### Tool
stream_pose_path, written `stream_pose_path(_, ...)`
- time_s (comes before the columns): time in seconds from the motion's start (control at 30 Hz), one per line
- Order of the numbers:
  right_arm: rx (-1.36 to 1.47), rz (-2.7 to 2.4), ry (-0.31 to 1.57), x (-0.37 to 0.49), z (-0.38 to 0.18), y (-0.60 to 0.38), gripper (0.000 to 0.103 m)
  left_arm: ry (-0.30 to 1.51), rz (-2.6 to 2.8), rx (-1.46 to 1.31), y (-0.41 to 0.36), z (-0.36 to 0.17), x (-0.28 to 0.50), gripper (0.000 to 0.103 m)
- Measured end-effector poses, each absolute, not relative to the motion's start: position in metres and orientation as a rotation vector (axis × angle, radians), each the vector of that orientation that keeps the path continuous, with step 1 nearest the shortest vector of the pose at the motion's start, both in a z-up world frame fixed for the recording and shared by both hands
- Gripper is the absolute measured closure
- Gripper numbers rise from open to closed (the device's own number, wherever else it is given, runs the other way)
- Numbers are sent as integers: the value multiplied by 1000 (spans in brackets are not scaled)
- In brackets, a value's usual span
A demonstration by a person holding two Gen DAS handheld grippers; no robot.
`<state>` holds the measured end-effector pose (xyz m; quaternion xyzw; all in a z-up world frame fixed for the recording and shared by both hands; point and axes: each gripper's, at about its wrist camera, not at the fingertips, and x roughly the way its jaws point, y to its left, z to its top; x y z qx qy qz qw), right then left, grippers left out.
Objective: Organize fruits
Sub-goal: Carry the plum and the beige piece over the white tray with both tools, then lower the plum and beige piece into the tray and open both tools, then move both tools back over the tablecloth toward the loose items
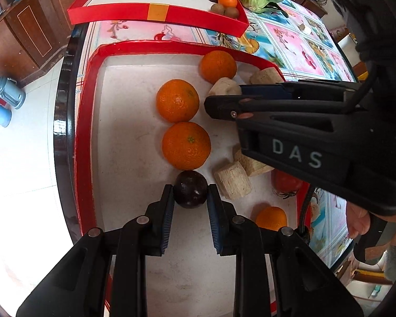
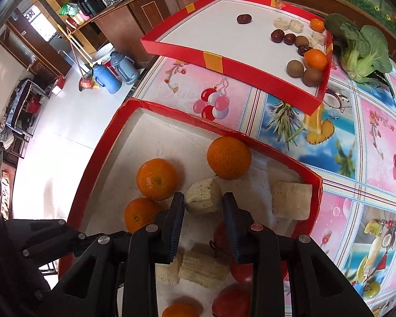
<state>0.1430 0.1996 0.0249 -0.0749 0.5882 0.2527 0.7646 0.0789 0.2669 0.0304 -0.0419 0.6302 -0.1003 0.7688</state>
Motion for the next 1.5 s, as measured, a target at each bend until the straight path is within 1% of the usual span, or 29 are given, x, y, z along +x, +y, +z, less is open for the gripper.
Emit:
stream_pose_path(0.07,-168,549,1281,144,24,202,70,1369,-219,-90,267,31,80,80)
stream_pose_path(0.27,-164,541,1285,145,24,202,70,1377,-216,-87,265,30,82,80)
stream_pose_path(0.5,-120,540,1258,140,39,186,69,1385,-208,-86,260,29,84,80)
stream_pose_path(0.53,-106,538,1253,138,42,182,69,1386,-204,-85,259,29,84,78)
stream_pose_path(0.57,-88,536,1248,137,45,177,68,1386,-200,-84,258,29,84,69)
stream_pose_path(0.63,-54,529,1241,135,51,168,68,1376,-190,-82,257,31,84,57)
stream_pose_path(0.77,5,513,1219,124,64,143,64,1363,-188,-85,256,37,80,51)
stream_pose_path(0.87,34,496,1209,112,70,128,60,1349,-186,-70,254,41,77,51)
stream_pose_path(1.13,31,478,1185,62,77,94,58,1329,-197,-28,240,52,62,51)
stream_pose_path(1.27,78,459,1195,39,74,74,55,1315,-220,-5,232,59,53,51)
stream_pose_path(1.5,178,374,1212,13,63,25,54,1301,-260,46,213,67,42,51)
